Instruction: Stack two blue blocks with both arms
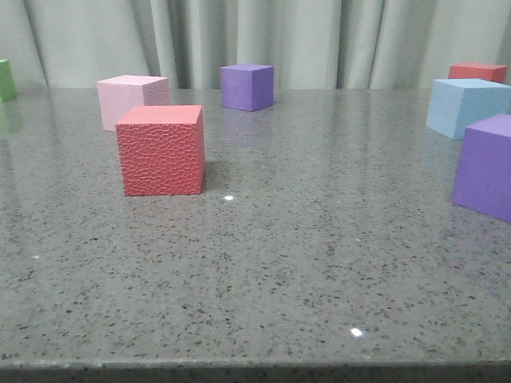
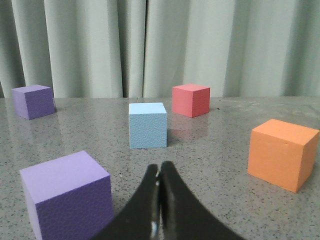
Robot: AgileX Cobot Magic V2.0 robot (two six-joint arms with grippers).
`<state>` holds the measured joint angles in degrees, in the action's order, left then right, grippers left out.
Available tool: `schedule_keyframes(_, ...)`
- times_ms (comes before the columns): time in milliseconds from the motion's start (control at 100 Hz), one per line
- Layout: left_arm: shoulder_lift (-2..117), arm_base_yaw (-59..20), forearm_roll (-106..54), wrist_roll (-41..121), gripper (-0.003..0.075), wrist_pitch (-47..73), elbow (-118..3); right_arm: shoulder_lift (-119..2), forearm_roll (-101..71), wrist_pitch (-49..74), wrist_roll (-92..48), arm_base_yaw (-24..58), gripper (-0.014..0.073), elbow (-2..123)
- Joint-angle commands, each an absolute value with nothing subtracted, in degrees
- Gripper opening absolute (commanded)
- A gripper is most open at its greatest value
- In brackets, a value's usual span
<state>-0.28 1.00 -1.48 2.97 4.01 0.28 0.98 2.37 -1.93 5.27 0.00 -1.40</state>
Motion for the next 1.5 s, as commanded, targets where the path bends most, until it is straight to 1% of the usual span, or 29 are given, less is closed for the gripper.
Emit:
schedule_keyframes(0, -2.2, 1.1, -1.6, 2.7, -0.0019, -2.3, 0.3, 1.8, 2.6, -6.3, 5.4, -0.3, -0.0112, -0.3)
schedule_keyframes(100, -2.2, 1.1, -1.6, 2.7, -0.0019, -2.3, -0.7, 1.6, 2.6, -5.7, 5.4, -0.3, -0.0112, 0.7)
schedule_keyframes(230, -1.5, 1.1, -1.6, 2.7, -0.0019, 1.1, -5.3, 0.7, 2.7, 0.0, 5.4, -0.3, -0.0112, 5.4)
schedule_keyframes(510, 6.6, 1.1, -1.6, 2.7, -0.0019, 7.3, -20.0, -8.1, 2.7, 19.3, 5.4, -0.3, -0.0112, 21.6)
schedule_keyframes(670, 13.9, 1.1, -1.8, 2.7, -0.0019, 14.2, -28.7, -15.9, 2.2, 29.2, 5.3, -0.3, -0.0112, 30.3)
schedule_keyframes(940, 27.6, 1.1, -3.0, 2.7, -0.0017, 22.5, -40.3, -26.7, 2.2, 33.2, 5.2, -0.3, -0.0107, 38.9)
schedule_keyframes(1000, 29.7, 1.1, -3.3, 2.7, -0.0007, 22.6, -41.6, -28.2, 2.2, 33.2, 5.2, -0.3, -0.0071, 39.8)
schedule_keyframes(1060, 31.5, 1.1, -3.6, 2.7, 0.0043, 22.5, -42.3, -29.5, 2.2, 33.0, 5.1, -0.3, 0.0001, 40.5)
schedule_keyframes(1120, 32.4, 1.1, -4.1, 2.7, 0.0123, 22.4, -42.8, -30.2, 2.2, 32.8, 4.7, -0.3, 0.0127, 41.0)
schedule_keyframes(1170, 32.8, 1.1, -4.6, 2.7, 0.0232, 22.4, -43.0, -30.6, 2.2, 32.4, 4.3, -0.3, 0.0253, 41.1)
schedule_keyframes(1180, 32.9, 1.1, -4.6, 2.7, 0.0247, 22.2, -43.1, -30.6, 2.2, 32.3, 4.2, -0.3, 0.0292, 41.2)
schedule_keyframes(1190, 32.9, 1.1, -4.6, 2.7, 0.0263, 22.2, -43.1, -30.6, 2.2, 32.2, 4.2, -0.3, 0.0311, 41.3)
schedule_keyframes(1220, 32.9, 1.1, -4.6, 2.7, 0.0344, 22.2, -43.1, -30.6, 2.2, 32.1, 4.2, -0.3, 0.0386, 41.3)
schedule_keyframes(1250, 32.9, 1.1, -4.6, 2.7, 0.0407, 22.2, -43.1, -30.6, 2.2, 31.8, 4.2, -0.3, 0.0474, 41.3)
schedule_keyframes(1290, 32.9, 1.1, -4.8, 2.7, 0.0496, 22.2, -43.1, -30.6, 2.2, 31.6, 4.2, -0.3, 0.0551, 41.3)
schedule_keyframes(1320, 32.9, 1.1, -4.8, 2.7, 0.0547, 22.2, -43.1, -30.6, 2.2, 31.5, 4.2, -0.3, 0.0614, 41.3)
schedule_keyframes(1340, 32.9, 1.1, -4.8, 2.7, 0.0579, 22.2, -43.1, -30.6, 2.2, 31.4, 4.2, -0.3, 0.0624, 41.3)
schedule_keyframes(1380, 32.9, 1.1, -4.8, 2.7, 0.0624, 22.2, -43.1, -30.6, 2.2, 31.2, 4.2, -0.3, 0.0601, 41.3)
schedule_keyframes(1410, 32.9, 1.1, -4.8, 2.7, 0.0638, 22.2, -43.1, -30.6, 2.2, 30.9, 4.2, -0.3, 0.0589, 41.3)
schedule_keyframes(1490, 32.9, 1.1, -4.8, 2.7, 0.0640, 22.2, -43.1, -30.6, 2.2, 29.9, 4.2, -0.3, 0.0566, 41.3)
